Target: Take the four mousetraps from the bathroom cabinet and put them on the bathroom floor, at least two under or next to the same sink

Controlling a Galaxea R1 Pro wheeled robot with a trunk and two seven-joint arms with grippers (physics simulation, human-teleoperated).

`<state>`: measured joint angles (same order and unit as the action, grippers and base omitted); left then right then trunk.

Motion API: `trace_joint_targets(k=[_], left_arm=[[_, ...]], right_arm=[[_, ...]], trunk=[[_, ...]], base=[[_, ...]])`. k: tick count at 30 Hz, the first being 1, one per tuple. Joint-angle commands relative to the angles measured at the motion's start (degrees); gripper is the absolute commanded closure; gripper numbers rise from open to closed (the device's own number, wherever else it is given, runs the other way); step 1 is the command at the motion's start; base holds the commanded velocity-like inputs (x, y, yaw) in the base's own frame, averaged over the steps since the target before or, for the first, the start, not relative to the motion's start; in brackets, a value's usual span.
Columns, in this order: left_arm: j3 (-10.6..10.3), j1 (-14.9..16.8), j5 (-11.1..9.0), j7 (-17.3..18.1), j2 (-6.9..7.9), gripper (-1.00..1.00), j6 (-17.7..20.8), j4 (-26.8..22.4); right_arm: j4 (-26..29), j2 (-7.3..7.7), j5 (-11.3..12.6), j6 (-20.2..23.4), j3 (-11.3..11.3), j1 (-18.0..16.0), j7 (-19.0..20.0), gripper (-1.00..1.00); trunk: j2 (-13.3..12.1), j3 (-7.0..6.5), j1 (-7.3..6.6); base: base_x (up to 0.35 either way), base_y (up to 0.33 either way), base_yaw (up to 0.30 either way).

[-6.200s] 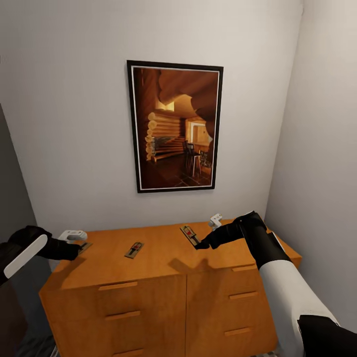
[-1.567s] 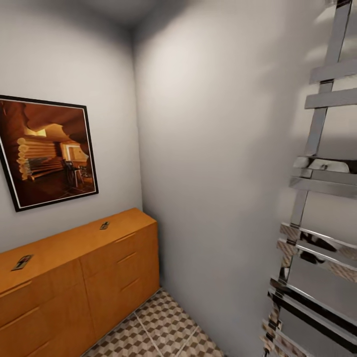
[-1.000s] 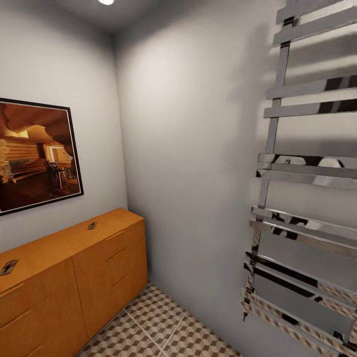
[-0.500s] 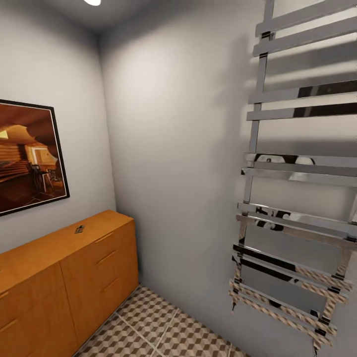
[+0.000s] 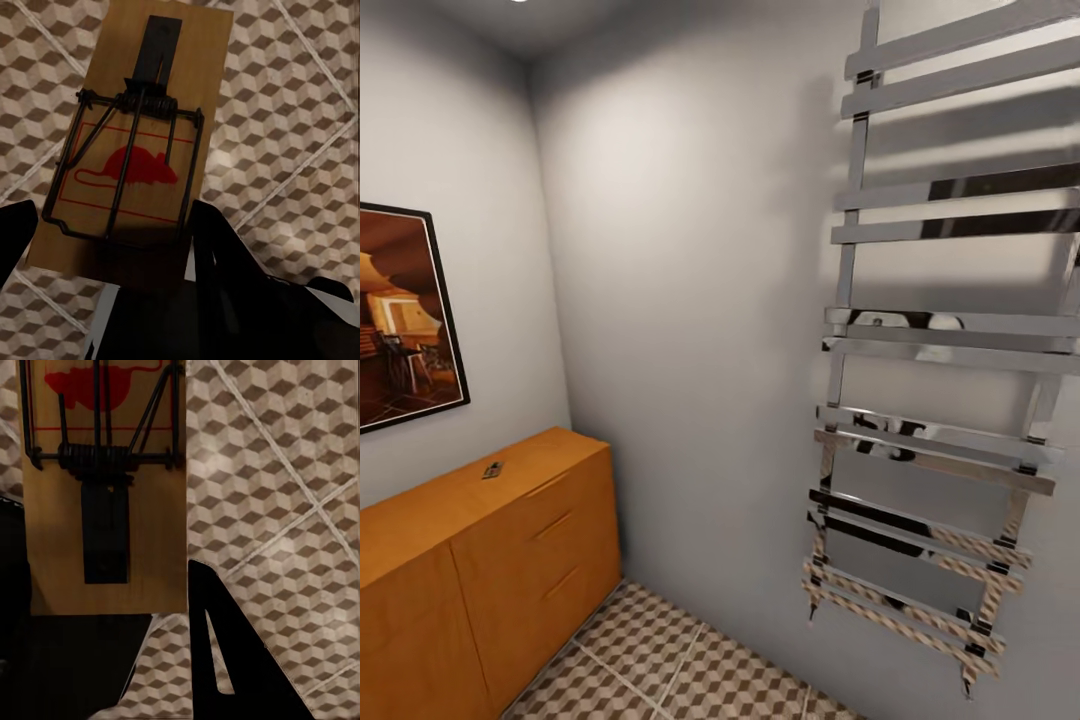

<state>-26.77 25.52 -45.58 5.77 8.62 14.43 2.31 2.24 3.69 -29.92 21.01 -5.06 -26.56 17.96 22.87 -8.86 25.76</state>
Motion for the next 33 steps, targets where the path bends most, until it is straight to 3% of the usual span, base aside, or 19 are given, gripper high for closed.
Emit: trace_joint_targets(k=[1, 27, 33], left_arm=[[-0.49, 0.06, -0.38, 0.53, 0.00, 1.00, 0.08, 0.15], [-0.55, -0.67, -0.25, 0.29, -0.12, 1.00, -0.02, 0.24], [-0.56, -0.88, -0.20, 0.29, -0.39, 1.00, -0.02, 0.24]], right_arm=[[0.12, 0.02, -0.49, 0.34, -0.48, 0.03, 0.23, 1.00], [0.05, 1.08, -0.40, 0.37, -0.57, 0.10, 0.23, 1.00], [0.05, 1.13, -0.40, 0.38, -0.57, 0.10, 0.25, 1.00]], trunk=[[0.05, 0.03, 0.02], [0.05, 0.03, 0.02], [0.05, 0.03, 0.02]], base=[[0.000, 0.000, -0.281], [-0.001, 0.000, -0.293], [-0.160, -0.029, -0.294]])
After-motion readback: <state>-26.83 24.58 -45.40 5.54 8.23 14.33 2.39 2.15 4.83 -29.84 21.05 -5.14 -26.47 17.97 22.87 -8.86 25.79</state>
